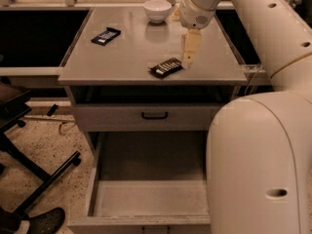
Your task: Place rxbar chocolate into middle drawer
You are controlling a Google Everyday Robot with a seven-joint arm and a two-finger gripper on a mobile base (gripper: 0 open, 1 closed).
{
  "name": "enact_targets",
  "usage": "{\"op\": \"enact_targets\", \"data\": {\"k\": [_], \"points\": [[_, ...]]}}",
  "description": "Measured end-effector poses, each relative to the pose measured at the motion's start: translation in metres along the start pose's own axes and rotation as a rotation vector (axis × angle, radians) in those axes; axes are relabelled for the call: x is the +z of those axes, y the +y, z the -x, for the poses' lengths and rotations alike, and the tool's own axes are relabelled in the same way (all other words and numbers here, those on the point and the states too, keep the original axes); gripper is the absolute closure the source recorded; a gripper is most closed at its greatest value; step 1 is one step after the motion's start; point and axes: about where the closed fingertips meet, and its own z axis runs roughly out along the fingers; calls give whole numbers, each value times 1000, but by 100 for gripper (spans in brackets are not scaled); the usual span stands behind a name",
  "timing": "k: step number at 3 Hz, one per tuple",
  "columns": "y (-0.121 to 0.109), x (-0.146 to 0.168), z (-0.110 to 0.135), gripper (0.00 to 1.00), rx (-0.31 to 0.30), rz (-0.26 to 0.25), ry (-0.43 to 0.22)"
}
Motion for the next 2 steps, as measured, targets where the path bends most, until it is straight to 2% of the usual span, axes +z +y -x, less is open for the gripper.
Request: {"op": "enact_targets", "data": {"k": [2], "points": [[-8, 35, 9, 0, -32, 66, 1]]}}
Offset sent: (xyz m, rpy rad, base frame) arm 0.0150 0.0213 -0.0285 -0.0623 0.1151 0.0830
